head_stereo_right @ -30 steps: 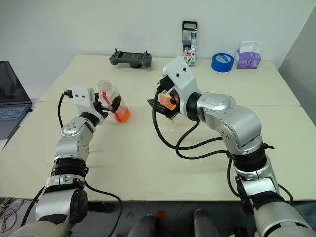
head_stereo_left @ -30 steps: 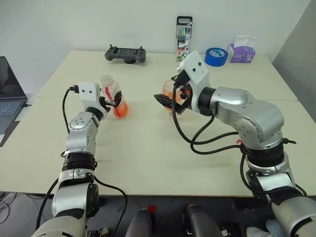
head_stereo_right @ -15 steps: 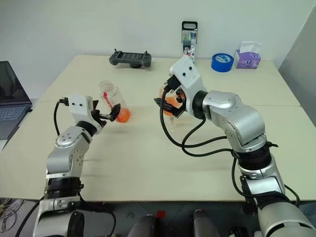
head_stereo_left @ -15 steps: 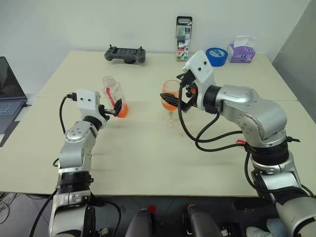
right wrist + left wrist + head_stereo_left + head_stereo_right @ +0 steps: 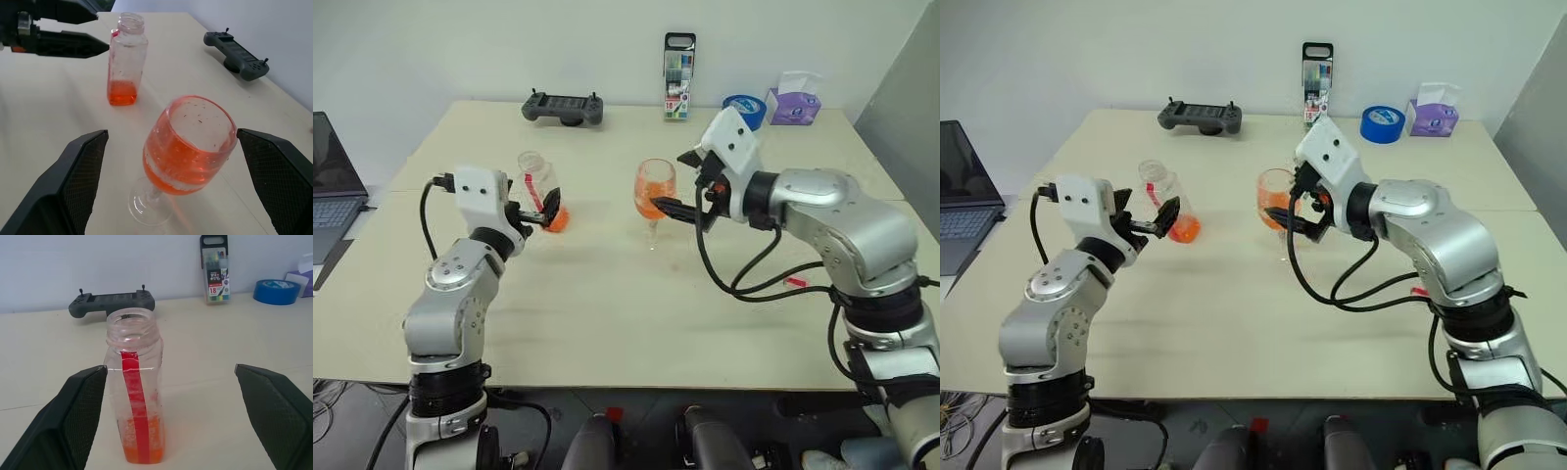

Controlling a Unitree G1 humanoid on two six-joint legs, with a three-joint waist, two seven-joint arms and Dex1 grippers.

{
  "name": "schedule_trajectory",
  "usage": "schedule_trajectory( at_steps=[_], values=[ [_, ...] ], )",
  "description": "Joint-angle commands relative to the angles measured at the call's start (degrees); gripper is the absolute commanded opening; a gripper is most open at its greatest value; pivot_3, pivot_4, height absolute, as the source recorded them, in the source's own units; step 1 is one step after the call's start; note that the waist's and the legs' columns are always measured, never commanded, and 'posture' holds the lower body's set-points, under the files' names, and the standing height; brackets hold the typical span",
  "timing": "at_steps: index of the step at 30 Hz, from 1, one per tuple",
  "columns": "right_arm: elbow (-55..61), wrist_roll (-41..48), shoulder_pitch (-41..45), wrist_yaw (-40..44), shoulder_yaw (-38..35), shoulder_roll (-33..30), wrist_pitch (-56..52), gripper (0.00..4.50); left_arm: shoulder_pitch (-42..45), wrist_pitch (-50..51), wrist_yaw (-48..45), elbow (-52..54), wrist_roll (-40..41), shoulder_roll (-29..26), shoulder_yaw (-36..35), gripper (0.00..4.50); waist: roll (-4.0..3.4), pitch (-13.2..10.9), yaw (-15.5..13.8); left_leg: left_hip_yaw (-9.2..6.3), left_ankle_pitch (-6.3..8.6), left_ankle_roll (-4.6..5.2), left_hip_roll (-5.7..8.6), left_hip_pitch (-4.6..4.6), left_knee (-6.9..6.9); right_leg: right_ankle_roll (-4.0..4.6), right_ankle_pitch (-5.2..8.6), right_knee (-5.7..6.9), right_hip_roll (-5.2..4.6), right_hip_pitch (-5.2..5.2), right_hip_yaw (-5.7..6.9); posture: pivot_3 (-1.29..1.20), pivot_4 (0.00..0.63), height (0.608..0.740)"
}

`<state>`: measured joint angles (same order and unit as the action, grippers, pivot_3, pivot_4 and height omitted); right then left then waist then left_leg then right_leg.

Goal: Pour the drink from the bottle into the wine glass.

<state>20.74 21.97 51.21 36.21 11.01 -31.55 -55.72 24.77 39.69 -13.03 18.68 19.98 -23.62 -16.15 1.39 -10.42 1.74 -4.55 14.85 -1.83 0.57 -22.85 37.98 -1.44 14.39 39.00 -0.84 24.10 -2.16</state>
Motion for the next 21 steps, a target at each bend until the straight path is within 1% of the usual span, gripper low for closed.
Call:
schedule_trajectory(
  at_steps=[1,4,8,11,13,16,18,21],
  values=[
    [3.7,3.1,0.4,2.1,-3.5,-1.2,-0.8,4.50,5.4,1.5,0.3,3.6,4.4,-0.5,-3.2,4.47,0.01,0.0,-0.1,0.00,0.00,0.00,0.00,0.00,0.01,0.00,0.00,0.00,0.00,0.00,0.01,0.00,0.150,0.740],
    [4.9,6.0,0.2,3.2,-6.3,-2.2,-2.6,4.50,8.5,2.6,-2.2,3.8,7.4,-1.6,-2.8,4.47,0.01,0.0,-0.1,0.02,0.00,0.00,0.01,-0.01,0.00,0.00,0.00,-0.04,0.01,-0.01,-0.01,0.00,0.150,0.740],
    [5.2,9.7,-0.5,4.6,-12.2,-5.2,-3.7,4.50,11.3,3.6,-6.8,2.9,11.1,-4.4,-2.2,4.47,0.02,0.0,-0.1,0.06,0.00,-0.01,0.03,-0.01,-0.01,0.00,0.00,-0.05,0.00,-0.01,-0.05,0.00,0.150,0.740],
    [3.4,14.1,-1.9,3.9,-19.8,-6.4,-6.9,4.50,12.5,3.9,-12.6,2.1,12.8,-8.3,-0.4,4.47,0.02,0.0,-0.1,0.10,0.00,0.00,0.02,0.01,-0.02,-0.01,0.01,-0.05,0.02,-0.01,-0.06,0.00,0.150,0.740],
    [2.9,15.3,-4.7,4.6,-23.2,-8.6,-7.3,4.50,13.2,4.9,-16.7,1.1,14.7,-10.8,0.6,4.47,0.02,0.0,-0.1,0.17,0.00,0.00,0.02,-0.01,-0.02,0.00,0.01,-0.06,0.06,-0.03,-0.02,0.00,0.150,0.740],
    [3.0,14.6,-10.1,5.3,-24.6,-12.3,-5.6,4.50,13.2,5.3,-22.1,-0.4,16.2,-14.3,1.8,4.47,0.02,0.0,-0.1,0.29,0.01,0.00,0.03,0.01,-0.03,-0.01,0.02,-0.10,0.25,-0.05,-0.06,0.00,0.150,0.740],
    [3.1,14.2,-12.8,5.4,-25.0,-13.9,-4.4,4.50,12.5,4.1,-25.6,-1.2,15.8,-16.5,3.1,4.47,0.01,0.0,-0.1,0.36,0.01,0.01,0.02,0.02,-0.03,-0.01,0.02,-0.09,0.28,-0.04,-0.12,0.00,0.150,0.740],
    [3.2,15.7,-14.0,5.0,-26.0,-14.2,-3.9,4.50,13.1,4.0,-27.4,-2.6,16.8,-16.7,3.4,4.47,0.00,0.0,0.1,0.44,0.01,0.01,-0.05,0.05,-0.04,-0.01,0.03,-0.08,0.37,-0.02,-0.17,0.00,0.150,0.740]
  ],
)
